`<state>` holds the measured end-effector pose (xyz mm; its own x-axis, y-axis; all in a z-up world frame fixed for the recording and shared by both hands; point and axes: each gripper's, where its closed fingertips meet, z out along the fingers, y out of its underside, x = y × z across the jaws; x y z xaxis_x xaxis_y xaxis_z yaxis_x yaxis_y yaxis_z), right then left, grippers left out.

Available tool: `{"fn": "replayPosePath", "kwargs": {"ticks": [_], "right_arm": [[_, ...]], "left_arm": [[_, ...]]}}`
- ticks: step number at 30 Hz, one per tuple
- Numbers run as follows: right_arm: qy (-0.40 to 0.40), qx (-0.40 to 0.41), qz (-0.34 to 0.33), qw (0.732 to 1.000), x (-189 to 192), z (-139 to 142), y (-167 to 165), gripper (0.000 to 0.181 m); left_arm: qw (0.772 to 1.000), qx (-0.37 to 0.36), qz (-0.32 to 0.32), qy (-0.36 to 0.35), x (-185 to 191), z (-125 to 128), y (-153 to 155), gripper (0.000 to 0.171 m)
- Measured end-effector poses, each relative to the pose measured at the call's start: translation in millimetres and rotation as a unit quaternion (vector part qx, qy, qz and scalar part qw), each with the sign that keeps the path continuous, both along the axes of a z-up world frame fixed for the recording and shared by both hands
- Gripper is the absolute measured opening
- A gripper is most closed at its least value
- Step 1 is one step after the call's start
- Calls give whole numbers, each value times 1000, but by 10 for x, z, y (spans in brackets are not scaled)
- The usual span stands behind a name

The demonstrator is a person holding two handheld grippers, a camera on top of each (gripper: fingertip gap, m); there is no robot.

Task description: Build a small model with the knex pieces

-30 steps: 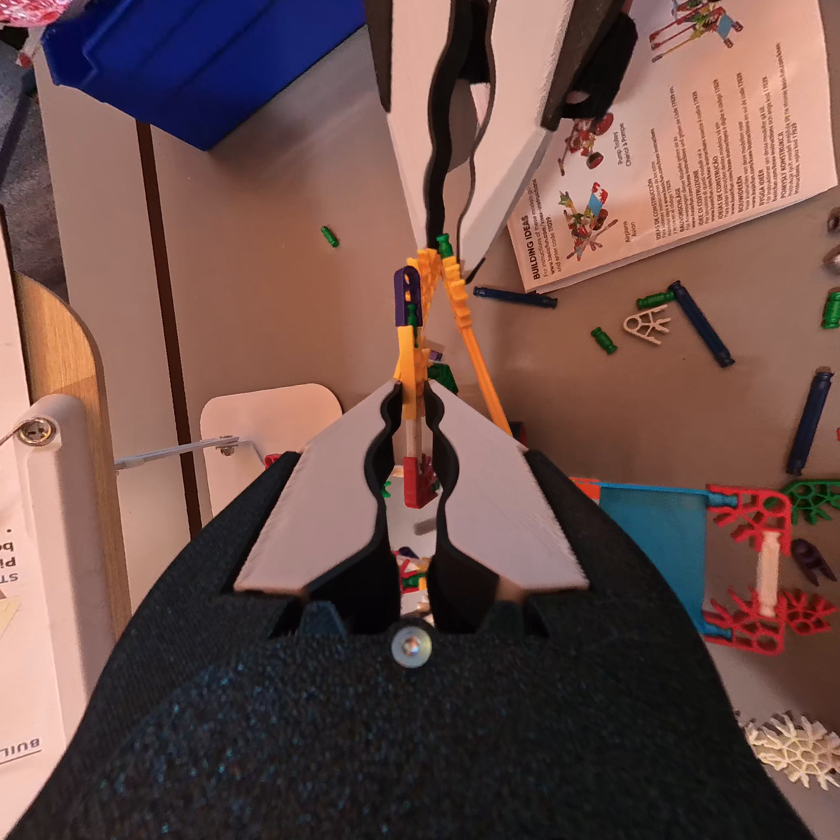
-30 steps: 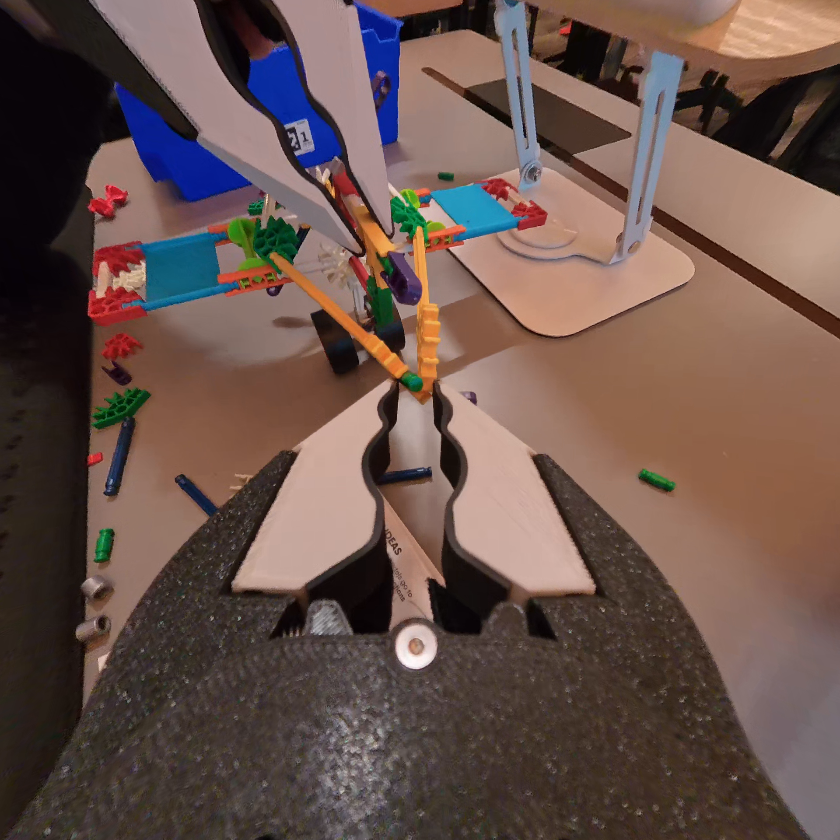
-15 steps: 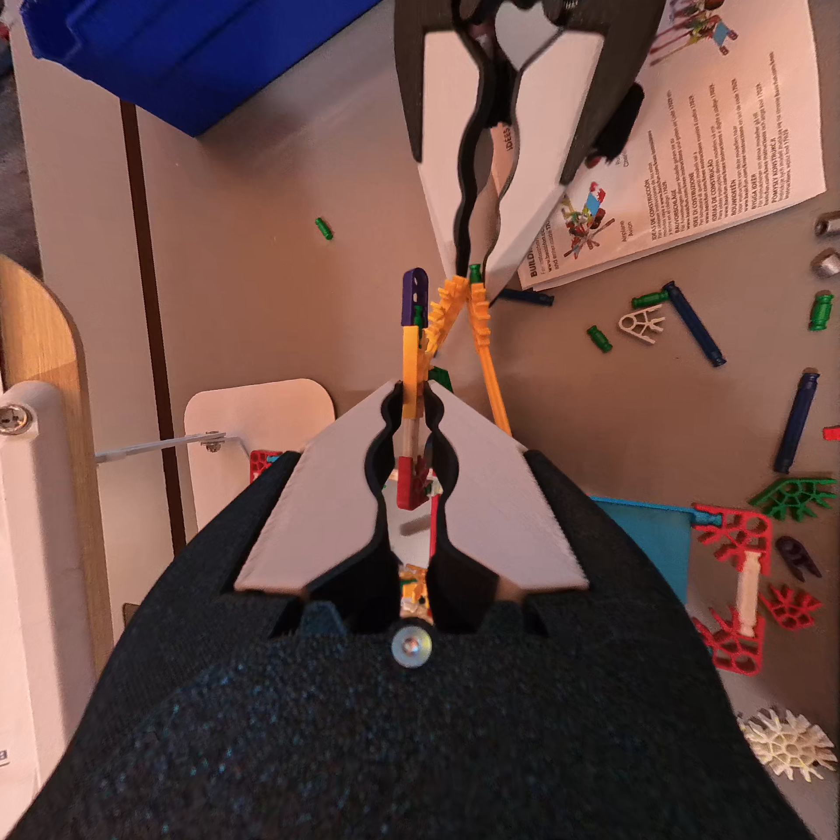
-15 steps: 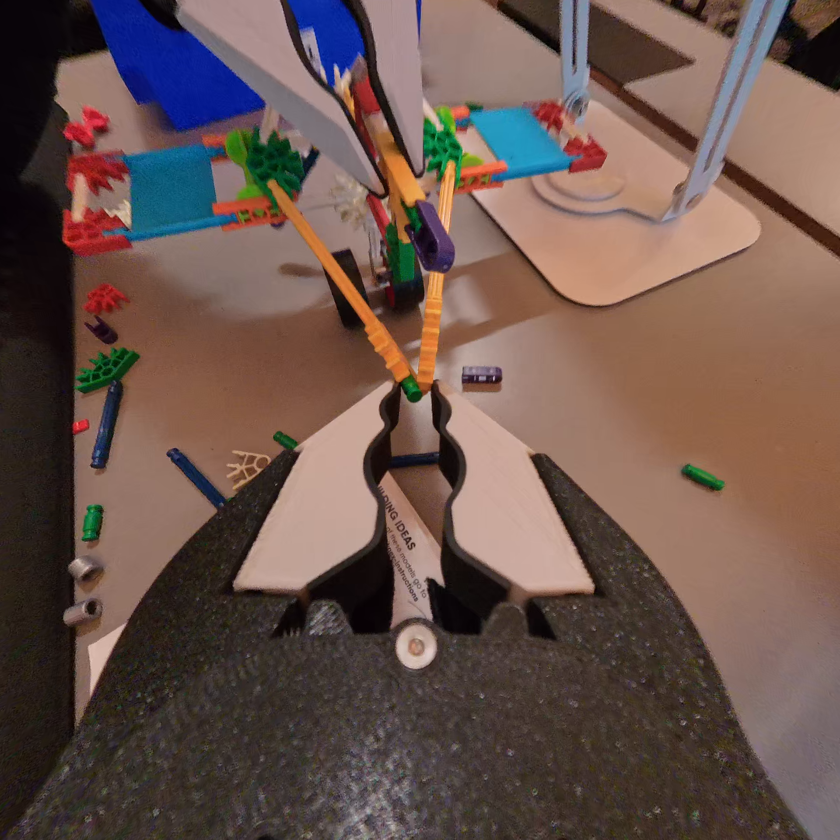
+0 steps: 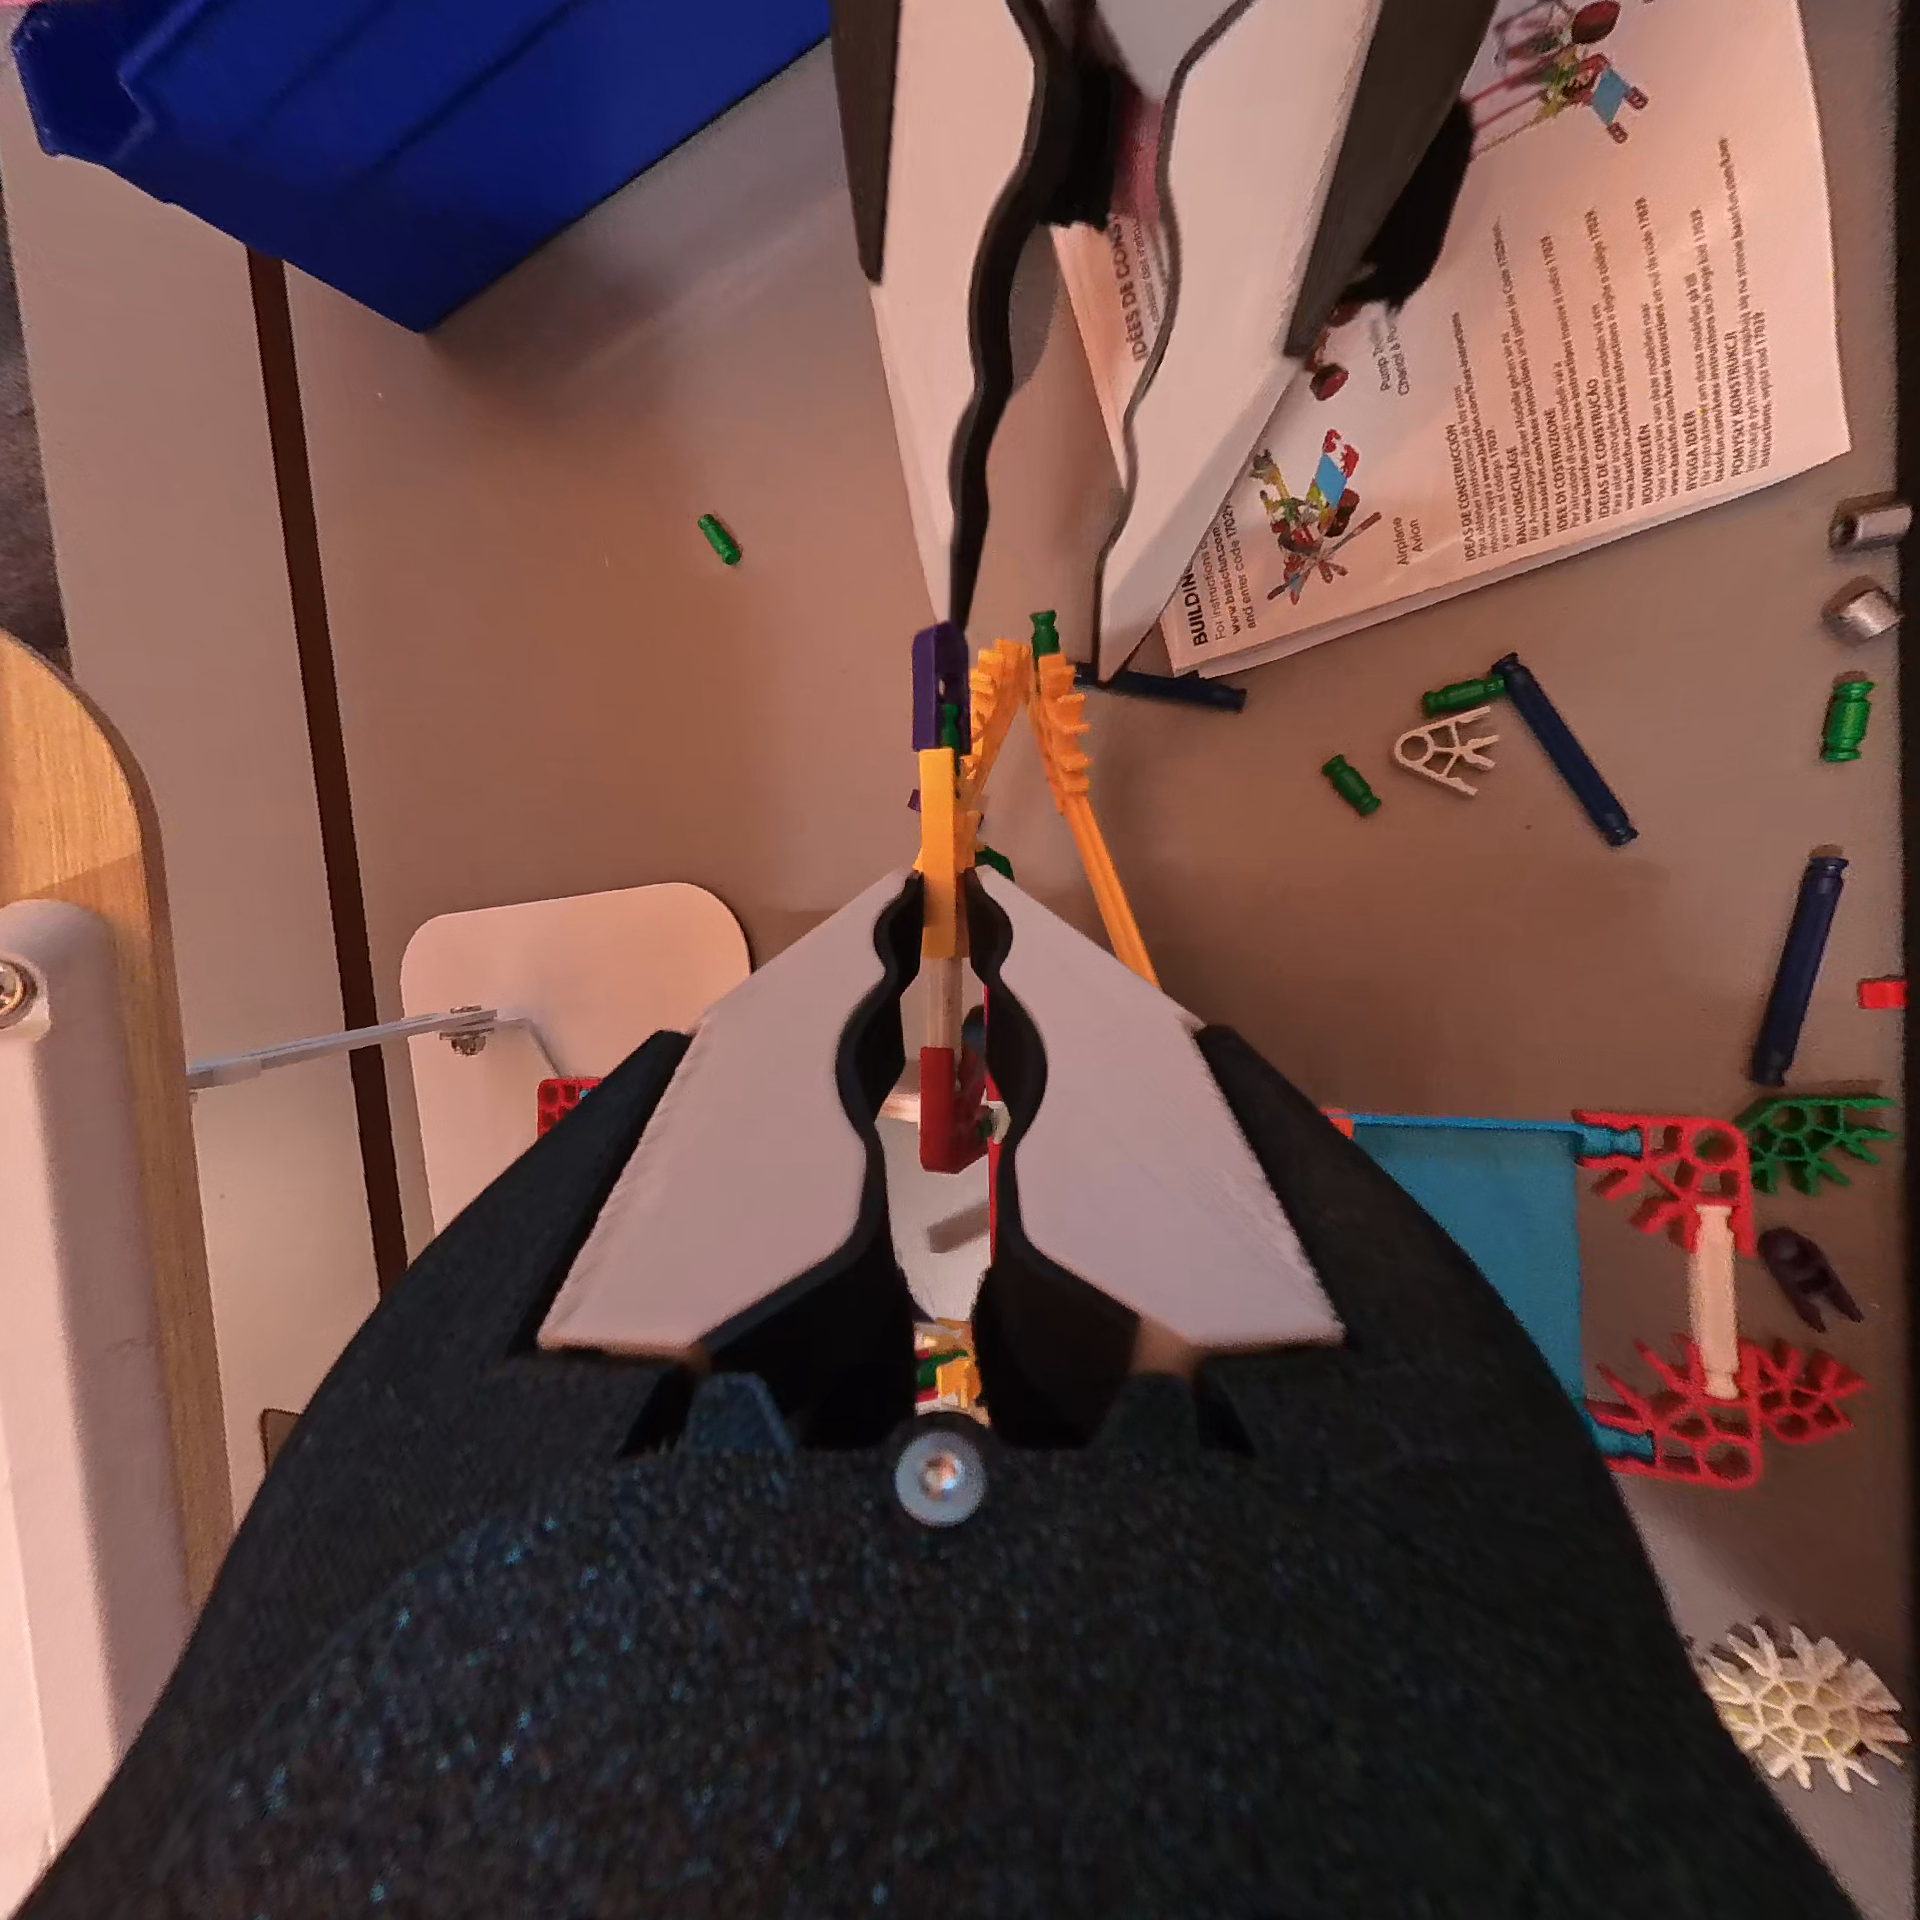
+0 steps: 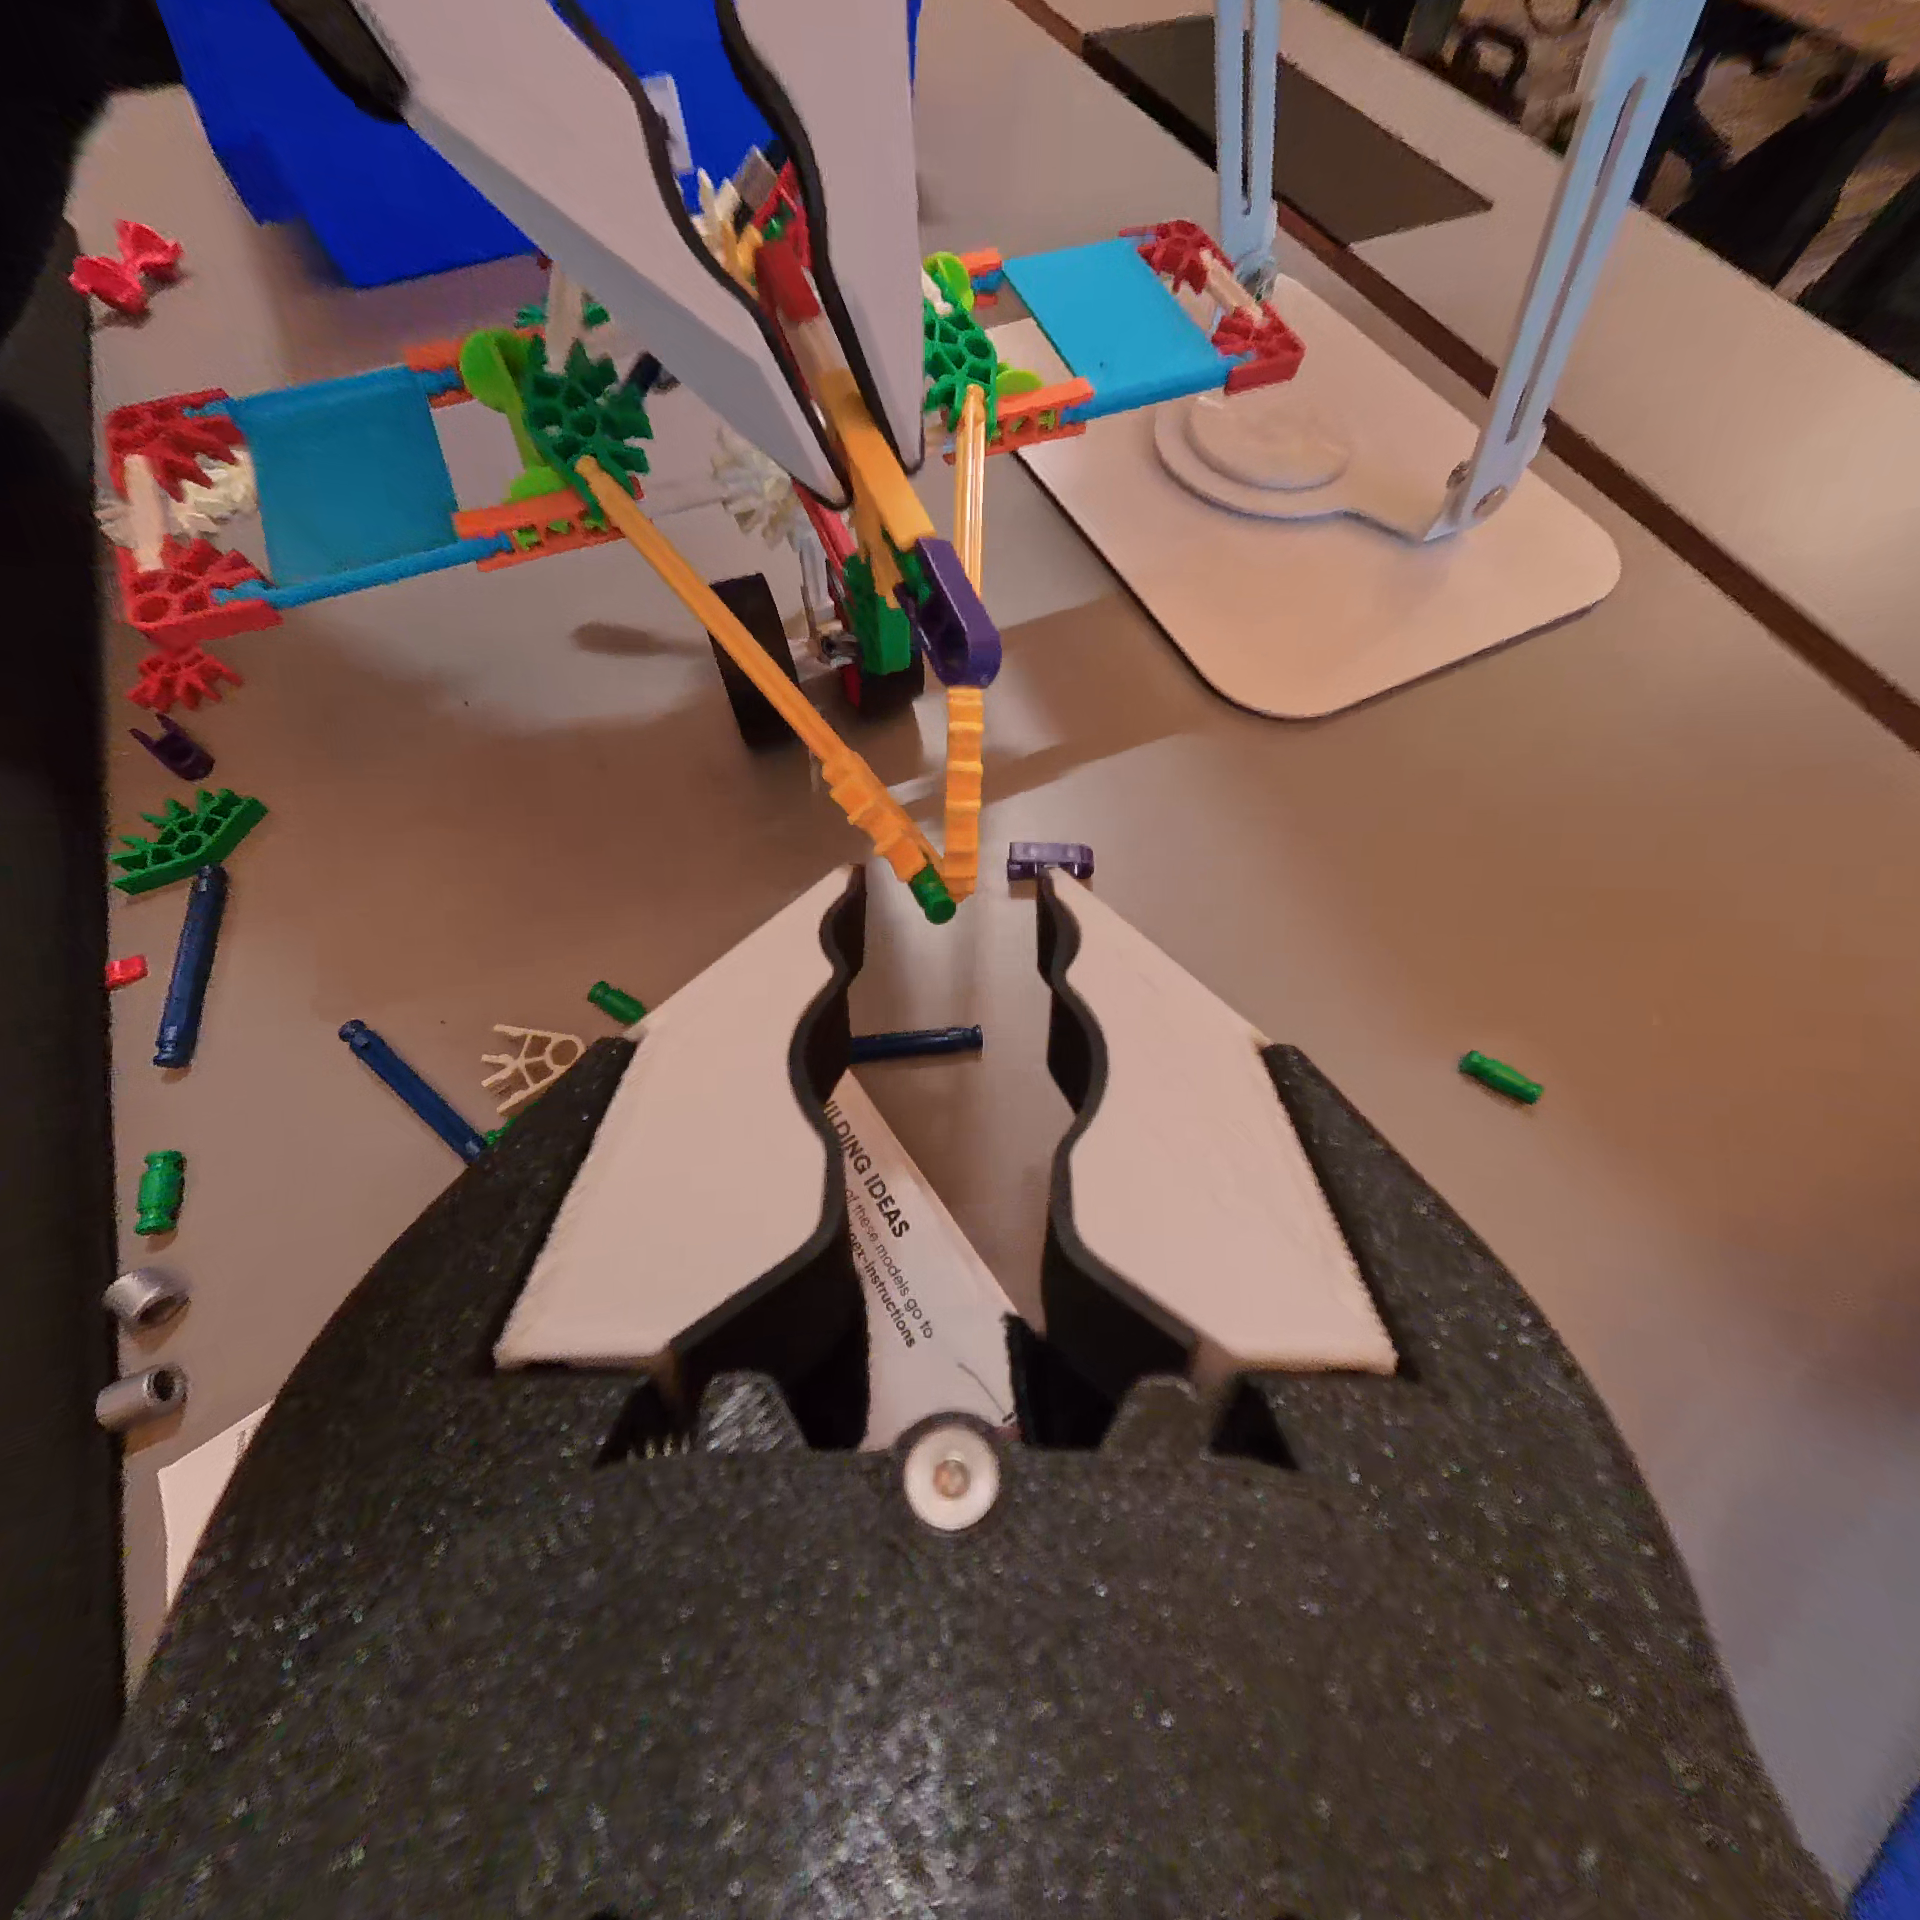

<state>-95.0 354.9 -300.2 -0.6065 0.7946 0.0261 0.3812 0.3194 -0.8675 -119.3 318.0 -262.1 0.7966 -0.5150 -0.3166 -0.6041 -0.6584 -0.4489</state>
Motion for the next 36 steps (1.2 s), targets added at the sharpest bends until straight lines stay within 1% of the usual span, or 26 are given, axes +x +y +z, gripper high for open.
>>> {"fn": "replayPosePath", "kwargs": {"ticks": [2,4,7,10,15,19,22,24,27,31,34,36], "right_arm": [[18,-27,9,999,9,114,-34,35],[22,-52,2,998,-16,173,-14,34],[17,-77,-5,997,-46,182,20,21],[19,-54,-13,998,-78,122,38,0],[18,-28,-18,999,-86,69,36,3],[25,-74,4,997,-22,208,-19,5],[18,-75,5,997,-18,192,-23,8],[14,-84,-4,996,-23,207,40,17],[17,-113,10,993,26,289,26,17],[23,-115,15,993,33,324,-7,17],[30,-113,-1,993,13,343,58,19],[38,-125,6,991,43,399,55,23]], "left_arm": [[1000,-2,-3,-1,13,-8,-5,7],[1000,-3,-6,-1,22,-11,-8,7],[1000,-3,-10,-3,40,-9,-12,7],[1000,-3,-13,-7,57,-5,-13,6],[1000,-4,-13,-11,58,-13,-17,6],[1000,1,-14,-17,63,25,-21,7],[1000,1,-13,-20,57,31,-30,7],[1000,4,-14,-25,71,33,-19,6],[999,7,-15,-32,84,52,-14,7],[999,8,-13,-39,75,61,-25,7],[999,11,-7,-38,45,69,-20,6],[999,11,-8,-43,48,67,-21,6]]}}
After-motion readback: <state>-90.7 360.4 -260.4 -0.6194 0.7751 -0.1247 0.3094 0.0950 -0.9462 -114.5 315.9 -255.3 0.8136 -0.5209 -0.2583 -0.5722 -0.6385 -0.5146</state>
